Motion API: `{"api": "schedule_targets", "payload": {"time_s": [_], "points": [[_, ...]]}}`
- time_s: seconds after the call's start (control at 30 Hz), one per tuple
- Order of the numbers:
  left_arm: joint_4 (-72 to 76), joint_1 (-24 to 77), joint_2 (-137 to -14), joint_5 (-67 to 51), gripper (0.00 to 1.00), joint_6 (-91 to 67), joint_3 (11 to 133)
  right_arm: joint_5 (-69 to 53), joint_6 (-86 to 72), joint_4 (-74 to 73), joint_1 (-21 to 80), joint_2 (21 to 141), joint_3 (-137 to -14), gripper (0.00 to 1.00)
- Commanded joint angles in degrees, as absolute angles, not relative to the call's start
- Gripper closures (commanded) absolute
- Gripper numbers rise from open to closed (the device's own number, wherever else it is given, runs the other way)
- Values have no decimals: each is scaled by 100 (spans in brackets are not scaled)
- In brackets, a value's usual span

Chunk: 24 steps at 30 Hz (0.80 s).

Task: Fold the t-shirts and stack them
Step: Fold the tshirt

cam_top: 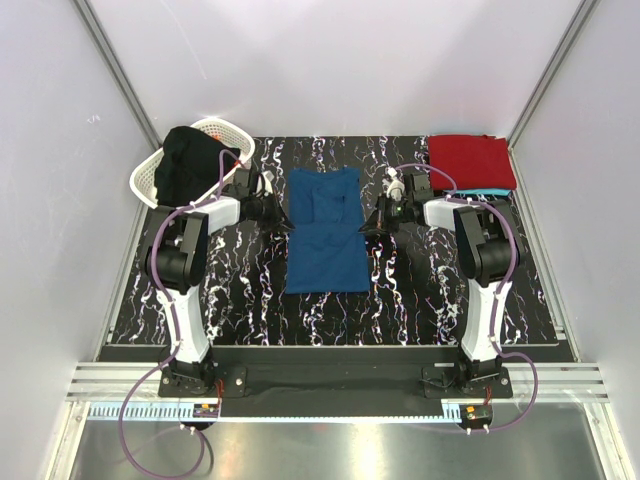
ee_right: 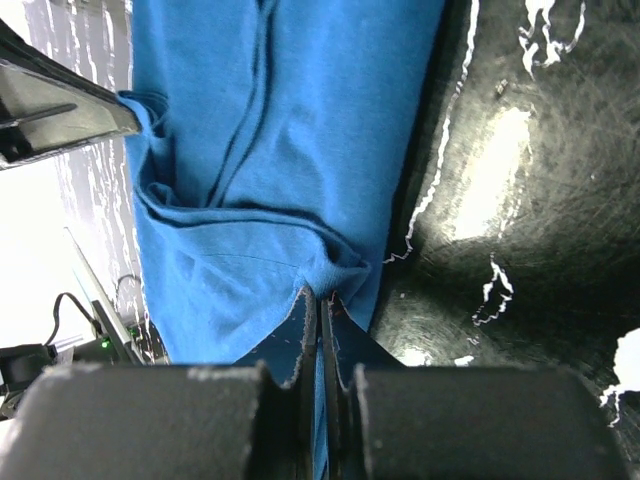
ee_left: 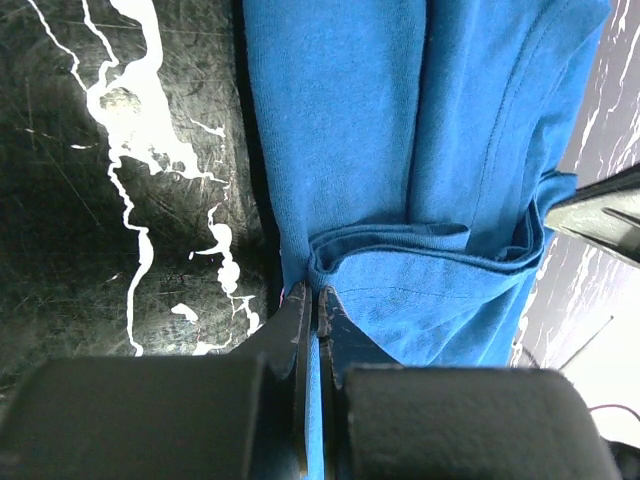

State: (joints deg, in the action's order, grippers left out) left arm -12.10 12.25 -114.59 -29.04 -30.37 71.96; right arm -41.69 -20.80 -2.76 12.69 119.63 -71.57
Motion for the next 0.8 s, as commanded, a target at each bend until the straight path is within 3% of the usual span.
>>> {"api": "schedule_targets", "payload": {"time_s": [0.0,0.1,0.6,0.77], "points": [[-1055,1283,-11048,-2726,100,-3234,7269,-4193,-2127,167,1248,11540,-7128,99],[-1300,1292,-11118,-2163,100,-3287,7242,-4017,-2144,158,1248,11601,-7084,100],[-1336,1292,-11698,-1845,100,-3199,7365,-3841,-2320,97,1195,12296,-7172,99],[-1344,1292,-11559,-1908,99,-3190,7383,-3771,-2364,35,1195,12077,-7163,81]]}}
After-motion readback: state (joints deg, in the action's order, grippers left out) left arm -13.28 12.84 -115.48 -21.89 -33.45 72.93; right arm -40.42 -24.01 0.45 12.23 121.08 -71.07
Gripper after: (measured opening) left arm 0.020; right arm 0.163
